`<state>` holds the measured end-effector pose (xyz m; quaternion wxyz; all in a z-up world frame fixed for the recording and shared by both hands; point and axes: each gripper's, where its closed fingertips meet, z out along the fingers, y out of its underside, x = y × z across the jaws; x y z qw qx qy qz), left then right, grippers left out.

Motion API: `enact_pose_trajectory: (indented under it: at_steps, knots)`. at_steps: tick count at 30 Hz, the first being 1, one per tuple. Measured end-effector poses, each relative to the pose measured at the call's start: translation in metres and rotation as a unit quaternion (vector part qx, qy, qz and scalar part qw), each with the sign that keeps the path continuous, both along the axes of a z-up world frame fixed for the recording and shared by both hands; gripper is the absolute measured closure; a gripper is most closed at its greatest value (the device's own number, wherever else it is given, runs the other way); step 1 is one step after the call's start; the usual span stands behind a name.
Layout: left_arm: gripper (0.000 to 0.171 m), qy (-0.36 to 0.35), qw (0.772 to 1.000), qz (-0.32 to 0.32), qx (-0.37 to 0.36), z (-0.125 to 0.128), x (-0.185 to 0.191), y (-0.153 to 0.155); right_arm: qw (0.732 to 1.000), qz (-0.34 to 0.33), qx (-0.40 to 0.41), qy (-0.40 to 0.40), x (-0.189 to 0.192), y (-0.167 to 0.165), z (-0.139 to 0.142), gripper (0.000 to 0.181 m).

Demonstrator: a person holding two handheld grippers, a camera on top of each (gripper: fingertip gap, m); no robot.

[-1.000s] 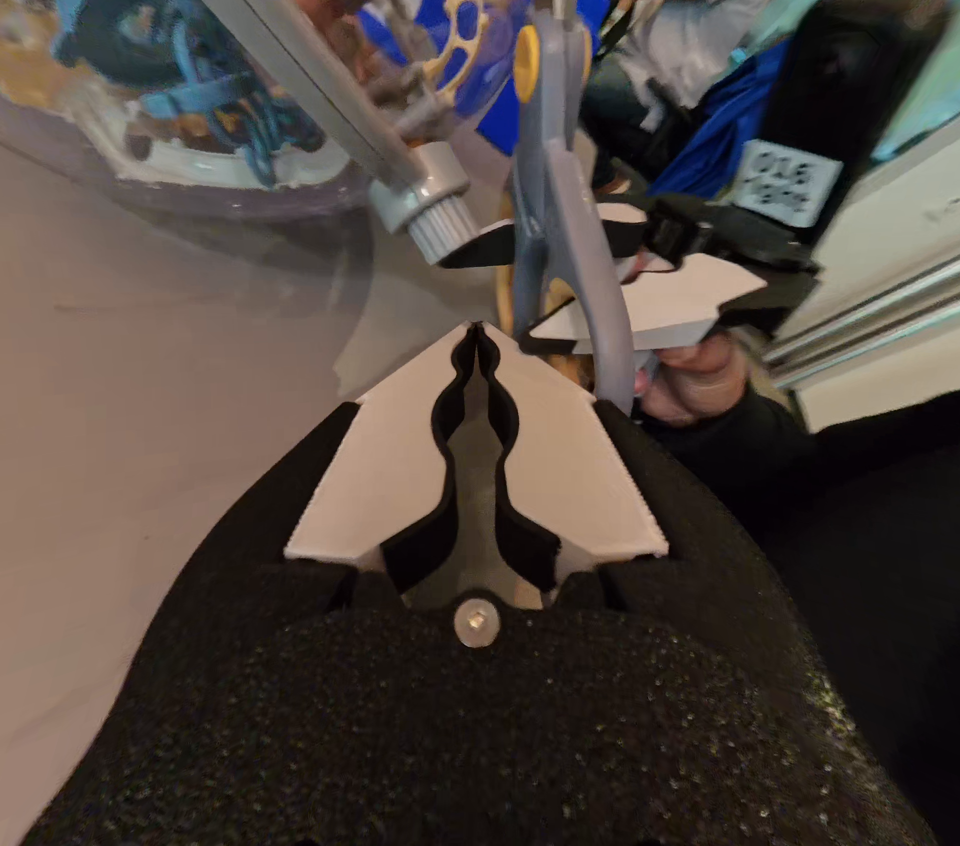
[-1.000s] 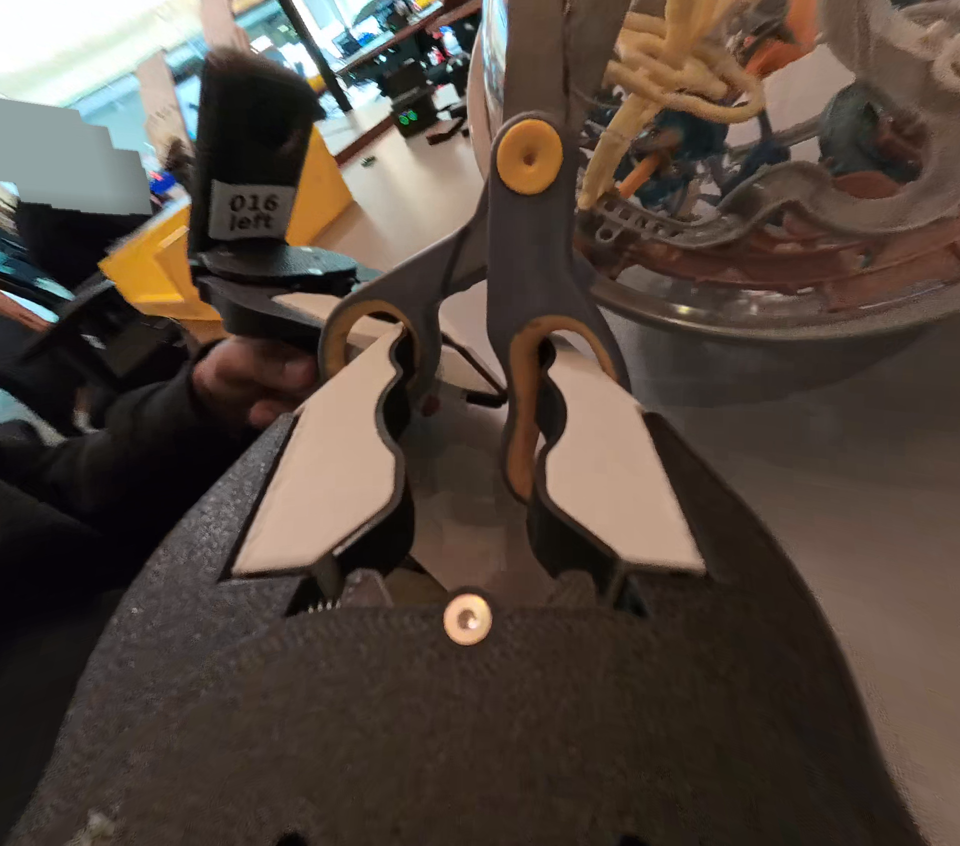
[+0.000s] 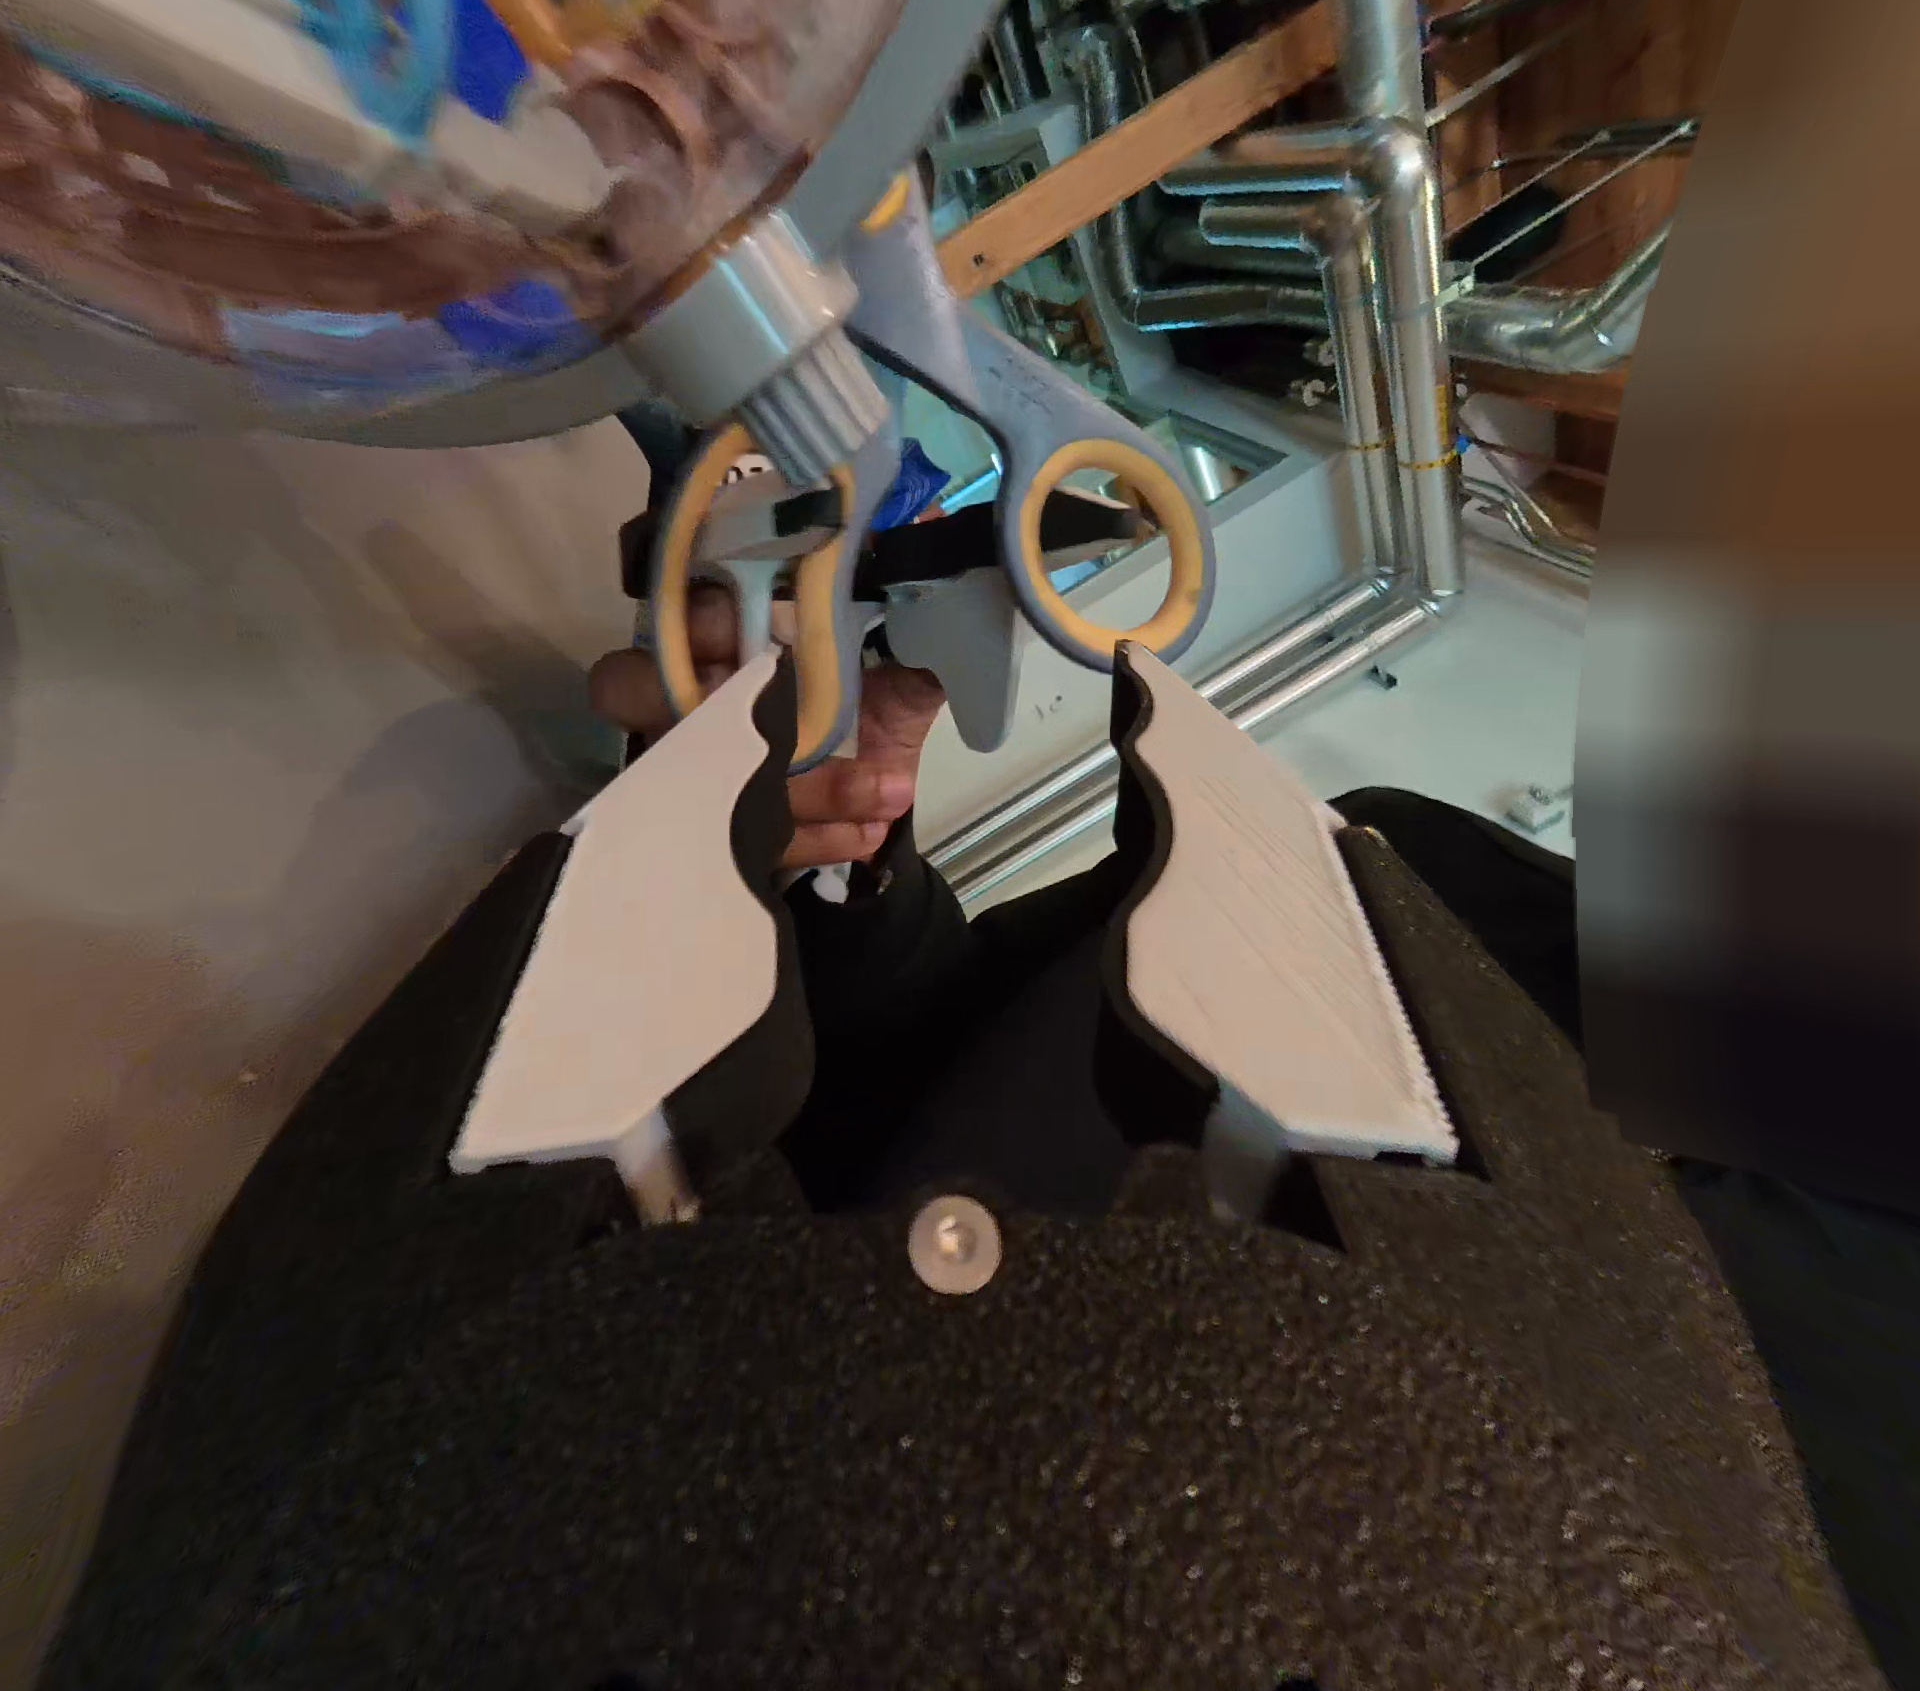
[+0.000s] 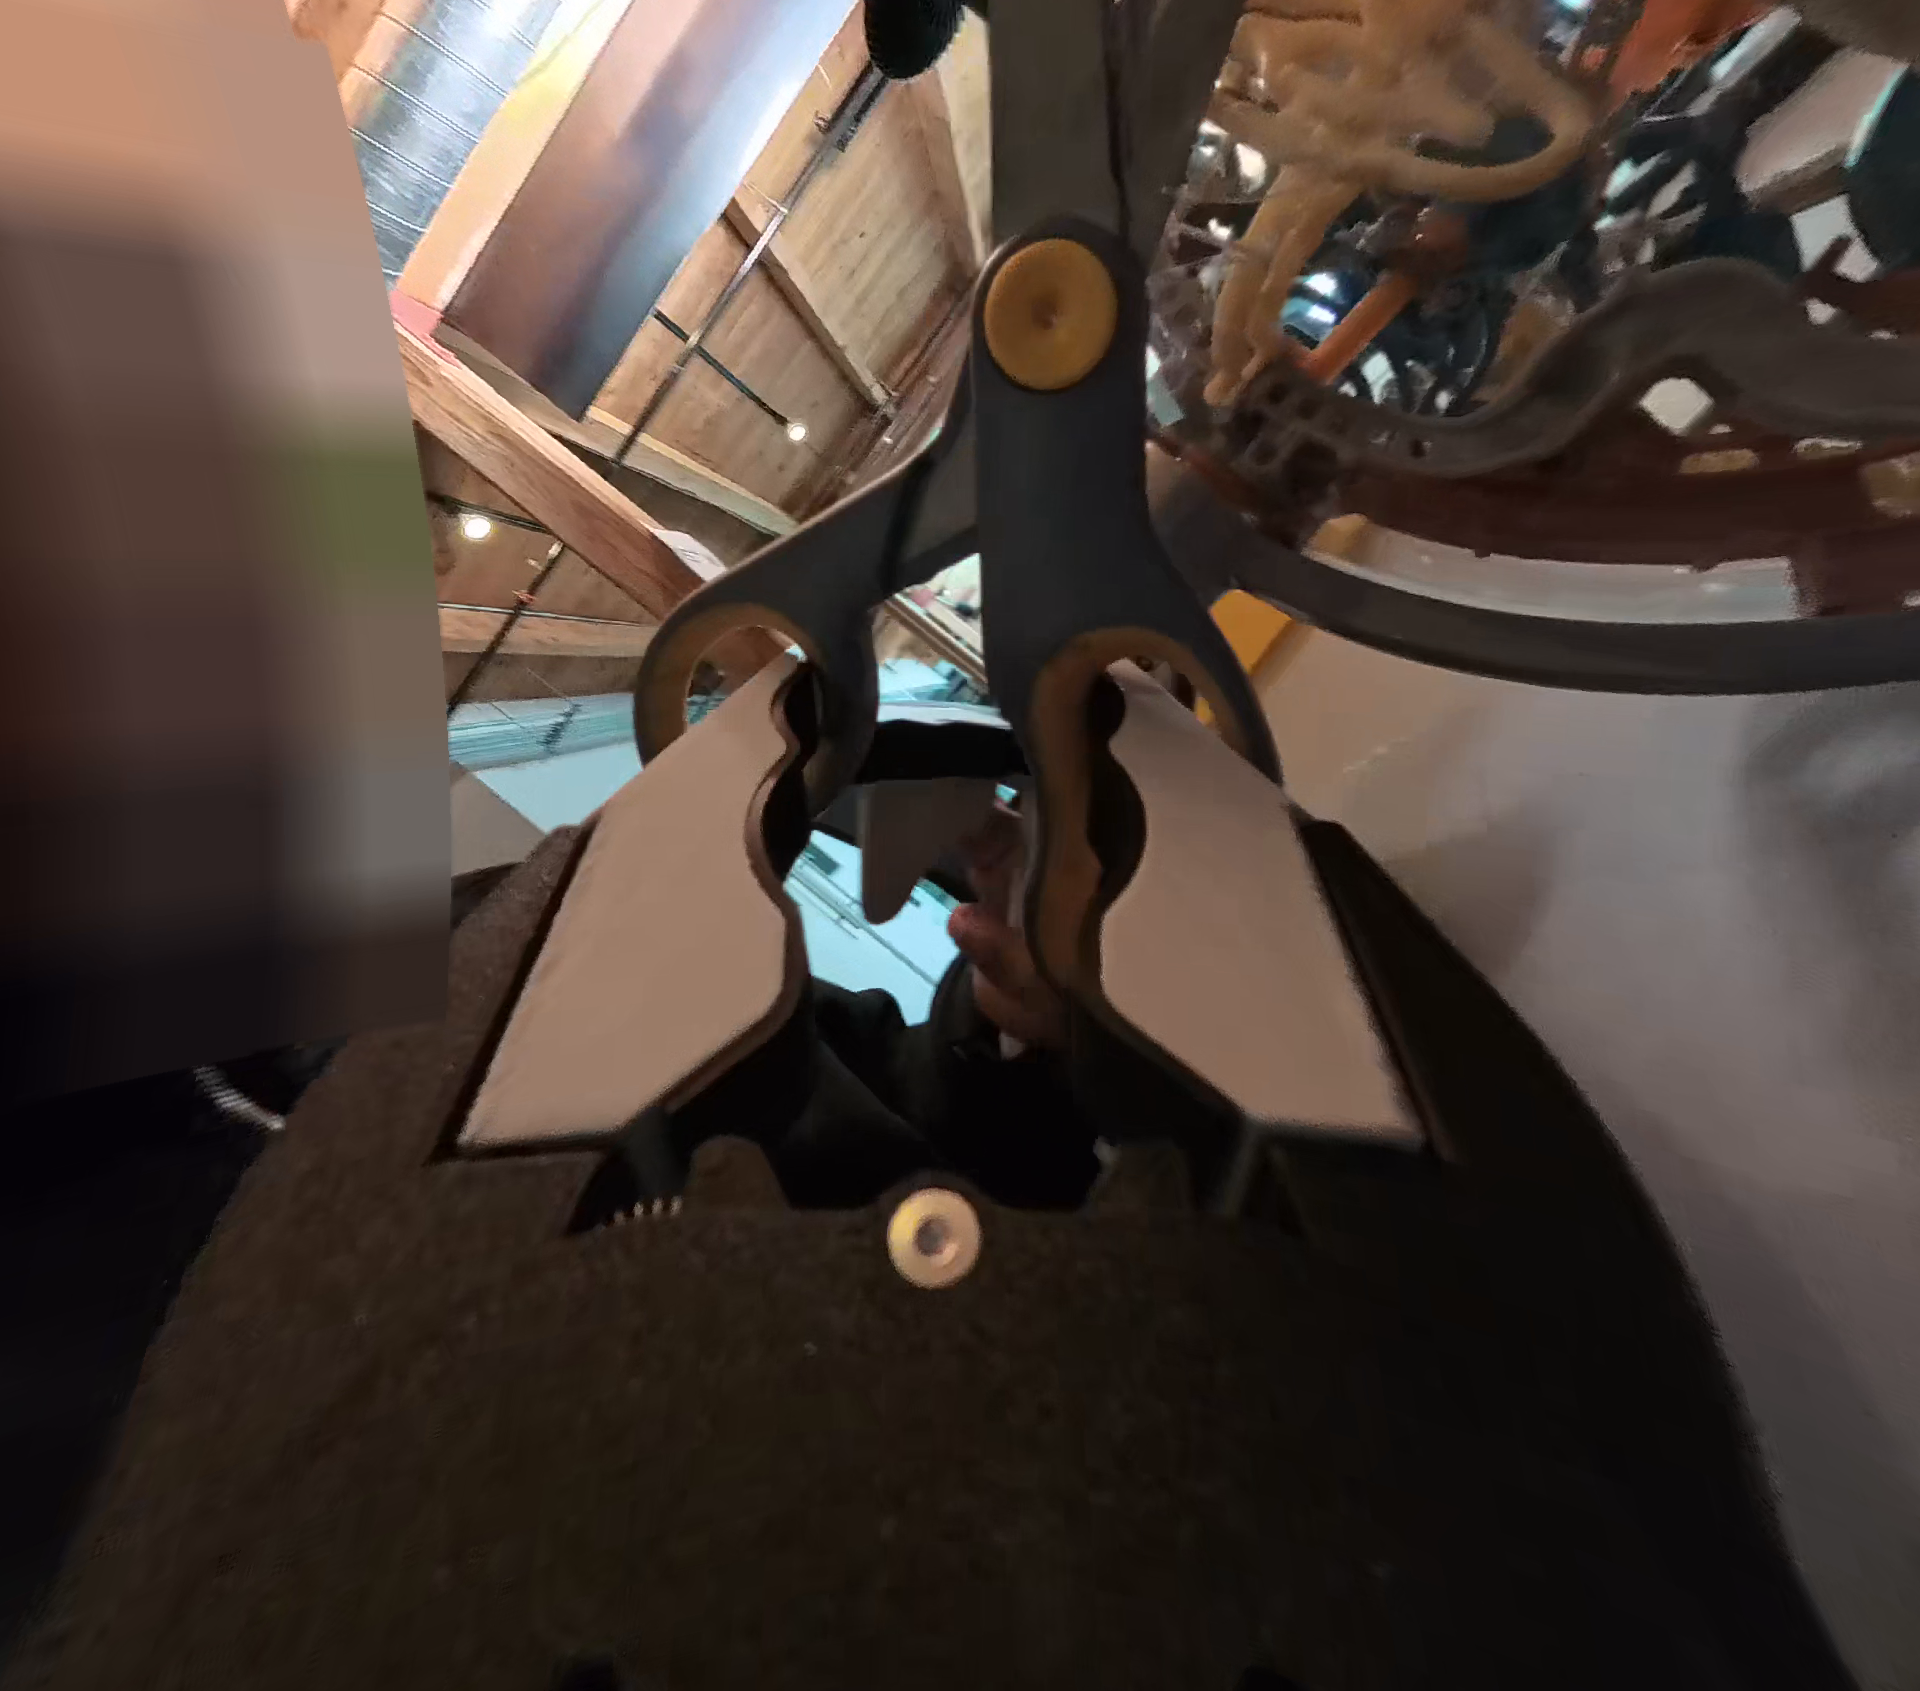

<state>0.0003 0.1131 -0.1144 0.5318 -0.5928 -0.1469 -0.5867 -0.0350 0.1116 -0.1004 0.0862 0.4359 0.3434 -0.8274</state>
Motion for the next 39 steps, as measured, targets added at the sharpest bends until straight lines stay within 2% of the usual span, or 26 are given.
enact_pose_trajectory:
  at_steps: [2,4,8,10,16,17,18,39]
  knots:
    - [0.097,0.021,1.000,0.002,-0.016,-0.001,0.008,0.004,1.000,-0.007,0.011,0.000,-0.001,-0.001,-0.002,0.132]
    - [0.089,0.034,0.999,0.016,-0.036,-0.005,0.008,0.008,1.000,-0.003,0.002,0.003,0.001,0.001,-0.001,0.132]
    - [0.086,0.040,0.995,0.046,-0.076,-0.016,0.000,0.014,0.998,-0.019,0.056,-0.010,-0.002,-0.003,-0.013,0.131]
    - [0.088,0.045,0.994,0.043,-0.093,-0.026,0.001,0.016,0.996,-0.030,0.087,-0.017,-0.004,-0.006,-0.021,0.131]
    - [0.094,0.055,0.993,0.049,-0.089,-0.030,0.004,0.016,0.996,-0.029,0.080,-0.021,-0.003,-0.005,-0.023,0.131]
    - [0.110,0.046,0.995,0.041,-0.072,-0.025,0.005,0.015,0.996,-0.028,0.081,-0.022,-0.004,-0.005,-0.024,0.132]
    - [0.116,0.029,0.997,0.039,-0.067,-0.022,0.006,0.015,0.996,-0.032,0.075,-0.023,-0.005,-0.003,-0.023,0.132]
    - [0.128,0.001,0.994,0.099,-0.038,-0.018,0.001,0.021,0.997,-0.023,0.076,-0.020,-0.003,0.001,-0.021,0.142]
